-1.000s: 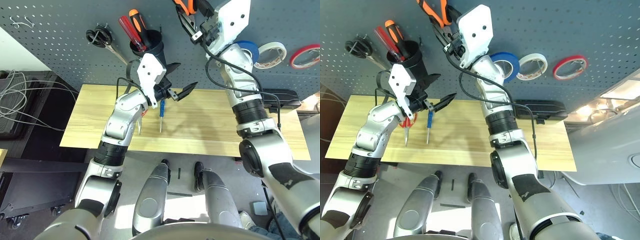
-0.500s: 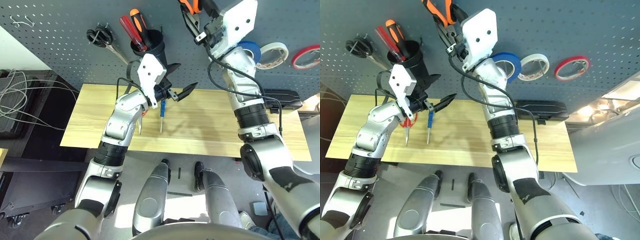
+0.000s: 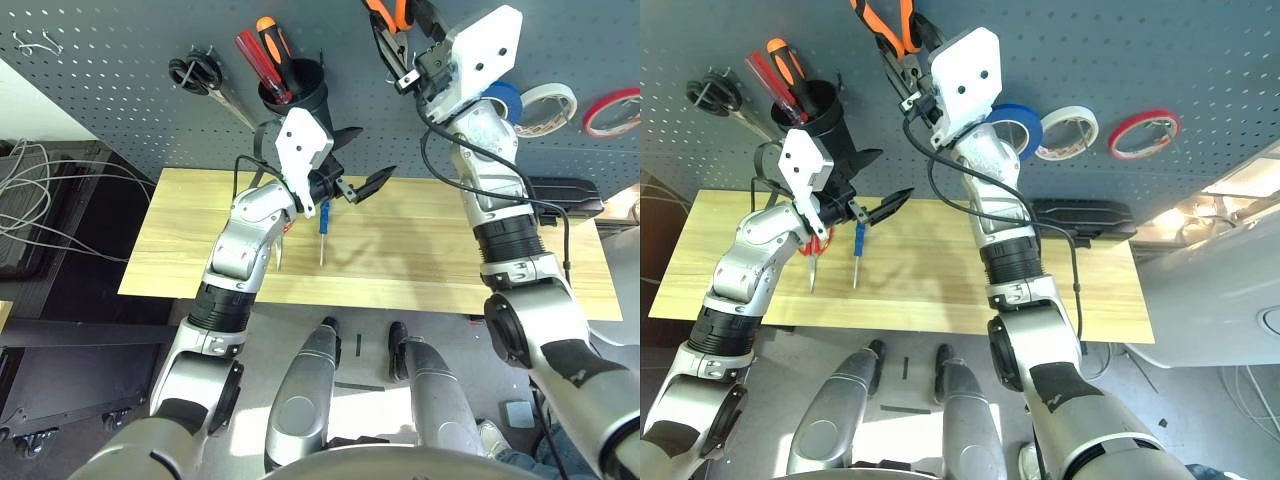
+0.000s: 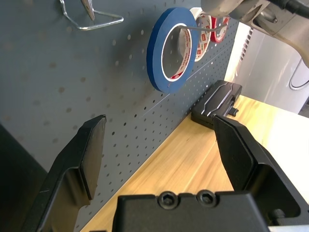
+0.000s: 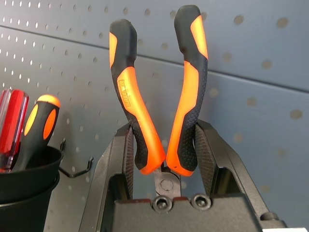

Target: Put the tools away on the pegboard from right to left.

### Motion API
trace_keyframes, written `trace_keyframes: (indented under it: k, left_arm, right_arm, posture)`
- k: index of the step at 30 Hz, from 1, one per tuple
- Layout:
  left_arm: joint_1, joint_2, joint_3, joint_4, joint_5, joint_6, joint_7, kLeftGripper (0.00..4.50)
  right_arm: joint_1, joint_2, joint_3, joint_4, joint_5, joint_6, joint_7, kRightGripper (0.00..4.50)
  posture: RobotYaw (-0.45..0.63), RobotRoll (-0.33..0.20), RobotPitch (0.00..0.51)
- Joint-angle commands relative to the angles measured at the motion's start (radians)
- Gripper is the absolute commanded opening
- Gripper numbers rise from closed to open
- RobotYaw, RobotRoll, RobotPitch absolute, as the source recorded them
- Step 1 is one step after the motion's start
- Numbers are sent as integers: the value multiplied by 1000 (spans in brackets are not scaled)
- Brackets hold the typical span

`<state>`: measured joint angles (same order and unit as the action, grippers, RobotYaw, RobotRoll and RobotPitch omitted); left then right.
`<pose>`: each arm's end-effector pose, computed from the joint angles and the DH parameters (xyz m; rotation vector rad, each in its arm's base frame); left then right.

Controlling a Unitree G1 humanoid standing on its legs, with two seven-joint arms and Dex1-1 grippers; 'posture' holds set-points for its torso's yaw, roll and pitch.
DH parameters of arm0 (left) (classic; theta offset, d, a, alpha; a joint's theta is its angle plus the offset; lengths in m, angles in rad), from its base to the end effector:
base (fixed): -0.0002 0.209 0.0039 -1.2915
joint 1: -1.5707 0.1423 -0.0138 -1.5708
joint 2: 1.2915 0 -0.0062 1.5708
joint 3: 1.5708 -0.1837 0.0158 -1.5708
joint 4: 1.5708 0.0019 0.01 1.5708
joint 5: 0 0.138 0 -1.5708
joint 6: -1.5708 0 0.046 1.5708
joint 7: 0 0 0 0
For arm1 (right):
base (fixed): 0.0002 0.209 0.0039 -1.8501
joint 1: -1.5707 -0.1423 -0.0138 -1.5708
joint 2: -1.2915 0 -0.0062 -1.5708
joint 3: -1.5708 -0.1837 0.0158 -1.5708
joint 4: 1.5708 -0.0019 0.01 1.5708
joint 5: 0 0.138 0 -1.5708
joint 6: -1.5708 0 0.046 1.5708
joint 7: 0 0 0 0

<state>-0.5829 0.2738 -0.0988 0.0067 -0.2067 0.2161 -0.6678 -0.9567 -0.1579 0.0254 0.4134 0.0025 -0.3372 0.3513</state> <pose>0.2891 0.1429 0.1735 0.2234 -0.2727 -0.8813 0.3259 -0.1112 0.2390 -0.3135 -0.8285 0.5353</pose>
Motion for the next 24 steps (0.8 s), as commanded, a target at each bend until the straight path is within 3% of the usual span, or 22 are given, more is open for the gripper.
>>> trace_keyframes:
  k: [1,24]
  left_arm:
    - [24,1,-17,-10,2,10,-5,4500]
    - [-19,-42,34,-2,-27,-54,40,4500]
  right_arm:
    - [18,8,13,16,-7,-18,-7,1982]
    - [55,8,9,71,-13,3,-17,1982]
  posture:
    - [190,0,354]
    - [188,0,343]
